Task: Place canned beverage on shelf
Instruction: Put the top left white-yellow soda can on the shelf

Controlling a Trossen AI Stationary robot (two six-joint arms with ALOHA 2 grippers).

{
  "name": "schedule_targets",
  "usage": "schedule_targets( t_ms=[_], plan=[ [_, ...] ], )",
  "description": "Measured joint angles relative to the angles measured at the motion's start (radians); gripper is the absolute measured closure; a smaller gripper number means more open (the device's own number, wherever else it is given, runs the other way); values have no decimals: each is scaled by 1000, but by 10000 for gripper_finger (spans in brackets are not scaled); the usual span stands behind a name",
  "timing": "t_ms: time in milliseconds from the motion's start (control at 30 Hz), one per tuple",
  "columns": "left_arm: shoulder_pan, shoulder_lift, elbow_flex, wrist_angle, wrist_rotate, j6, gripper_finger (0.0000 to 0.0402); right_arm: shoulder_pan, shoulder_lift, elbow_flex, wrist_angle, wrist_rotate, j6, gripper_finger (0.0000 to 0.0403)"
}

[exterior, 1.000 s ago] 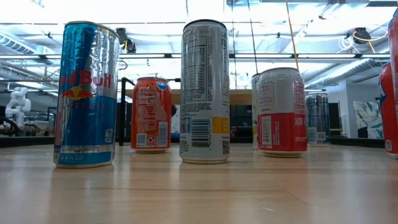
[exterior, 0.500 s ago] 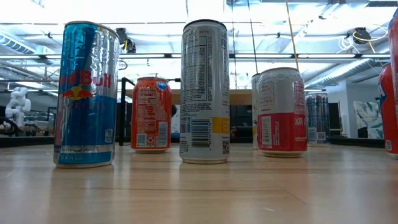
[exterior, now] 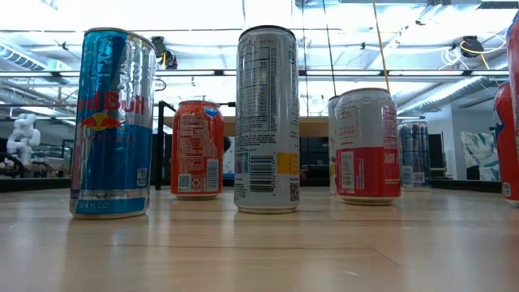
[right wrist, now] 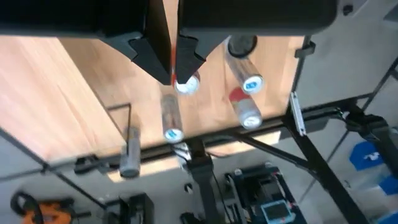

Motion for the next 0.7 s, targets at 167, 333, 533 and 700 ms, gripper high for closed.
schedule_targets(
  t_ms=[167, 333, 533, 700],
  plan=[
    [25, 13, -1, -133, -52, -132, 402, -22, 1, 0, -73, 0, 8, 403],
    [131, 22, 0, -296, -21, -280, 402, -65, 8, 0, -89, -2, 8, 403],
    [338, 21, 0, -357, 30, -230, 402, -123, 10, 0, -91, -3, 96, 403],
    [527, 21, 0, -370, 110, -109, 402, -158, 15, 0, -90, -3, 129, 403]
  ],
)
